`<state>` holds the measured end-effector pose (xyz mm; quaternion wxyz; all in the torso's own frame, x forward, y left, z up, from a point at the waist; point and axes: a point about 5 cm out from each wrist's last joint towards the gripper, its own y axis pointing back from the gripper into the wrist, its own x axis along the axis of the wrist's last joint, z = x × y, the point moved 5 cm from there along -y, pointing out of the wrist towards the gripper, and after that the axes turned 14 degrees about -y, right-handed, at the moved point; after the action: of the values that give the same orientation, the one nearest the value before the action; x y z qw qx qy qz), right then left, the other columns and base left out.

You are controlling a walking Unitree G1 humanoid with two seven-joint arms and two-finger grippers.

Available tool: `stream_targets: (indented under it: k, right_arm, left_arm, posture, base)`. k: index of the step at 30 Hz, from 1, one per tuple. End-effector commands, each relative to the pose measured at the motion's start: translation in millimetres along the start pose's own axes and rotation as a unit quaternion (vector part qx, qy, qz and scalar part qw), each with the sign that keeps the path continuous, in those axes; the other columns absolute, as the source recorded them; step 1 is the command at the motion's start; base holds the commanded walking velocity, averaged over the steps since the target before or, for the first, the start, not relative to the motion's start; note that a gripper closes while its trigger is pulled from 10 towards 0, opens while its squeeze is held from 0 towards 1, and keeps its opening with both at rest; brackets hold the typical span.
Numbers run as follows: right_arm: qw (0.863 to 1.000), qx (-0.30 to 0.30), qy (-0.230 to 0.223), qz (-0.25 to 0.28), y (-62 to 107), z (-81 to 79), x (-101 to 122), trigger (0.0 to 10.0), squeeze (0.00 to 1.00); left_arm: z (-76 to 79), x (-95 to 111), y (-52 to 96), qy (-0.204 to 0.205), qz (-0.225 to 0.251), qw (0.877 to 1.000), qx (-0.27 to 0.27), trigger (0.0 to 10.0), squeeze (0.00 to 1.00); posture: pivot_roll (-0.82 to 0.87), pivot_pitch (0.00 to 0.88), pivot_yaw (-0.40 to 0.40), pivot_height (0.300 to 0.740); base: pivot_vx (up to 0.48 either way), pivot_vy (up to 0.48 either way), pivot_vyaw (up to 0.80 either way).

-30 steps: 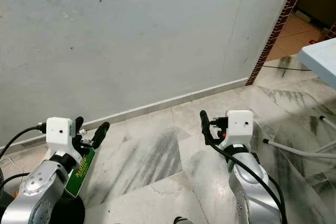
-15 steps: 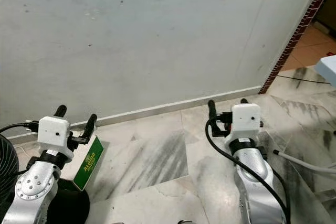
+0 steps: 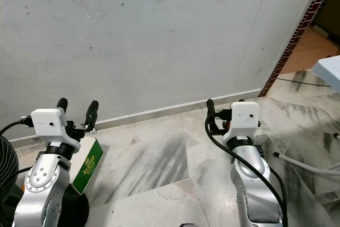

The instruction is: Hang keys on a hook

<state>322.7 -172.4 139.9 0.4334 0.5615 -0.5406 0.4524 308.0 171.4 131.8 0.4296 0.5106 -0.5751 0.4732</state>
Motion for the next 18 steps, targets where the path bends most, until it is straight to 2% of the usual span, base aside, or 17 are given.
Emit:
stream_targets:
  k: [1,3,5,8,9,13,14,18]
  right_arm:
    - [0.999,0.007,-0.026,-0.017,1.5,-2.0,-7,10.0,0.00]
    - [0.999,-0.003,-0.027,-0.024,3.8,4.6,-10,10.0,0.00]
    - [0.999,0.002,-0.026,-0.030,4.8,4.8,-12,10.0,0.00]
    - [0.998,-0.038,0.018,-0.047,7.5,17.0,-19,10.0,0.00]
    - [0.997,-0.025,0.010,-0.073,9.9,15.3,-27,10.0,0.00]
    - [0.997,-0.001,0.007,-0.078,15.1,12.4,-26,10.0,0.00]
    - [0.996,-0.011,0.012,-0.087,15.7,16.1,-28,10.0,0.00]
    - [0.996,-0.020,0.003,-0.092,15.0,21.5,-27,10.0,0.00]
  left_arm:
    - [-2.4,-6,2.3,-0.002,-0.013,1.000,-0.001,10.0,0.00]
    - [1.2,-8,4.0,0.013,-0.017,1.000,-0.018,10.0,0.00]
    - [2.5,-10,4.9,0.027,-0.023,0.999,-0.022,10.0,0.00]
    - [6.4,-19,6.8,0.005,-0.052,0.998,-0.035,10.0,0.00]
    - [6.9,-20,7.0,0.013,-0.052,0.998,-0.040,10.0,0.00]
    - [7.1,-23,6.7,0.005,-0.062,0.997,-0.046,10.0,0.00]
    - [10.8,-25,7.2,0.026,-0.070,0.995,-0.059,10.0,0.00]
    - [13.3,-26,6.7,-0.009,-0.079,0.994,-0.068,10.0,0.00]
  posture:
    - [-0.04,0.105,0.019,0.740]
    - [-0.04,0.106,0.021,0.740]
    - [-0.04,0.106,0.021,0.740]
    - [-0.04,0.106,0.023,0.740]
    - [-0.04,0.107,0.023,0.740]
    - [-0.04,0.110,0.024,0.740]
    - [-0.04,0.113,0.024,0.740]
    - [-0.04,0.113,0.024,0.740]
  base:
    - [0.000,0.000,0.00]
    - [0.000,0.000,0.00]
    - [0.000,0.000,0.00]
    - [0.000,0.000,0.00]
    - [0.000,0.000,0.00]
    - [0.000,0.000,0.00]
    - [0.000,0.000,-0.71]
    - [0.000,0.000,-0.72]
